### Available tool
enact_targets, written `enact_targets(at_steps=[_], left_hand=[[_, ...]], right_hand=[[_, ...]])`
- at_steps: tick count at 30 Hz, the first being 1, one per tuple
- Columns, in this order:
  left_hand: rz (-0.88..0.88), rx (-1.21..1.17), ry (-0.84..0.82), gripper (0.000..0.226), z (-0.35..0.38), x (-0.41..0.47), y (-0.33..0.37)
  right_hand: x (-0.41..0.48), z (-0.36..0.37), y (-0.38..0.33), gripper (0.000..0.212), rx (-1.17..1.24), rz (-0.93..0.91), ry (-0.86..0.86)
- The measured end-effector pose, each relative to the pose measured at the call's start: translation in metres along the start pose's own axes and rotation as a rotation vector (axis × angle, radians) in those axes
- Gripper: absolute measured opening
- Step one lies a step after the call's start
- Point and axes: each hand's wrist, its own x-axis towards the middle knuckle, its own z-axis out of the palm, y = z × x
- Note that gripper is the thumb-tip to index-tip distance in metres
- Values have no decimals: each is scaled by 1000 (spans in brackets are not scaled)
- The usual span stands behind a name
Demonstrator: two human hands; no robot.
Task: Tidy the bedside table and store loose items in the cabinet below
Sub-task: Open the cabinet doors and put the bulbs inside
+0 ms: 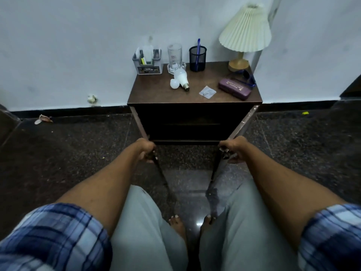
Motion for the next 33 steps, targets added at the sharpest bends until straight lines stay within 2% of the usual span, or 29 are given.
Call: enact_targets(at_steps=[2, 5, 8, 10, 12, 13, 15, 17, 20, 23, 26, 30, 33], left_hand=[[23, 135, 25, 17, -22, -4, -15], [77, 365, 181, 13, -61, -11, -42], [94, 569, 318, 34, -88, -13, -59], [105, 649, 349, 41, -91, -14, -61], [109, 708, 353, 44, -88, -16, -60], [115, 735, 352, 44, -86, -16, -59], [118, 789, 380, 42, -83, -20, -54], [109, 831, 432, 46, -80, -29, -48], [180, 862, 517, 48, -74, -44, -35], [280, 804, 540, 43, -67, -53, -16], [377, 647, 491, 35, -53, -69, 5], [476, 489, 414, 21, -31, -84, 26], [534, 373, 358, 10, -18, -83, 39]], right_hand=[[-1, -9, 2, 14, -20, 27, 7], [5, -22, 11, 8, -83, 91, 17], [10, -44, 25, 23, -199, 148, -16], [0, -61, 29, 10, -286, 121, -5], [-3, -76, 33, 13, -336, 89, 62], [-4, -81, 33, 6, -404, 105, 55], [0, -90, 36, 18, -514, 217, 1], [-2, -98, 34, 18, -601, 248, -25], [-26, -103, 22, 18, -616, 59, 197], [-43, -101, 12, 44, -601, -99, 347], [-54, -99, -4, 48, -561, -210, 371], [-66, -87, -28, 29, -509, -455, 275], [-75, -71, -49, 24, -455, -622, 195]])
